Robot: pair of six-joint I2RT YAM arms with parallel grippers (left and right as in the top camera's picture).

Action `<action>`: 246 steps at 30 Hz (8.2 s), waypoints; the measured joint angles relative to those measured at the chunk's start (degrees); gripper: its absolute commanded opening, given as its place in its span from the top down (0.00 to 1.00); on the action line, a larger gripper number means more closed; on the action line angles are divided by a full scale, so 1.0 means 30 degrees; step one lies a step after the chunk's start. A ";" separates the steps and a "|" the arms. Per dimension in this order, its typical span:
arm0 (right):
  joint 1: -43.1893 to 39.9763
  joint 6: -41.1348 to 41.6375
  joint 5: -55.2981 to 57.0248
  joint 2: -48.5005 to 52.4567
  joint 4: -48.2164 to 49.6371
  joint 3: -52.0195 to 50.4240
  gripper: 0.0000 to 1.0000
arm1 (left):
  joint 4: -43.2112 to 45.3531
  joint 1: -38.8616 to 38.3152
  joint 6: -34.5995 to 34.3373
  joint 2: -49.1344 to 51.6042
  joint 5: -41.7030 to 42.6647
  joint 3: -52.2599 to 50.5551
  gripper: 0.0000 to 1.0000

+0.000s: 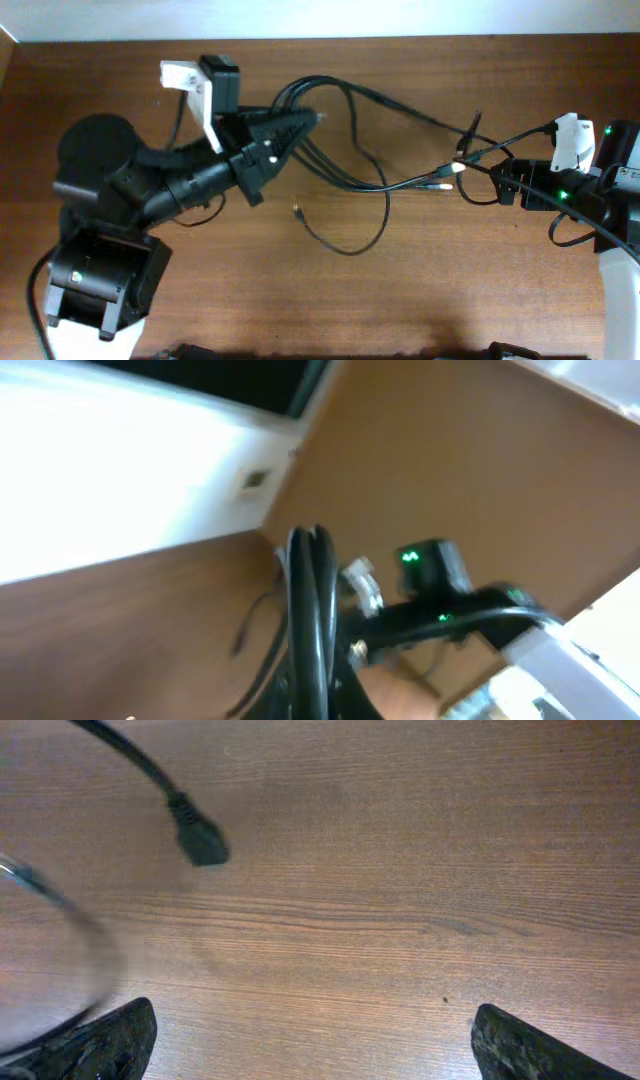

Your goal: Untangle cables

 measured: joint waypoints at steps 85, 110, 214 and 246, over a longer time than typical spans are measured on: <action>-0.0066 -0.4124 -0.6681 0.0124 -0.2280 -0.0007 0.01 | -0.3993 0.3483 0.2441 1.9249 -1.5205 0.0138 0.88; -0.0066 -0.4328 -1.0790 -0.2659 -0.2448 0.1304 0.01 | -0.2557 0.2739 1.3879 0.4415 -0.0087 0.1064 1.00; -1.0083 0.0357 1.6575 0.9486 0.4284 0.1800 0.13 | -0.7053 -0.0845 1.0950 0.4641 -0.0991 0.1275 0.01; 0.5923 -0.2863 -0.7395 0.8867 -0.2375 0.2412 0.13 | -0.9078 -0.0860 1.0965 0.4641 -0.4561 0.1297 0.01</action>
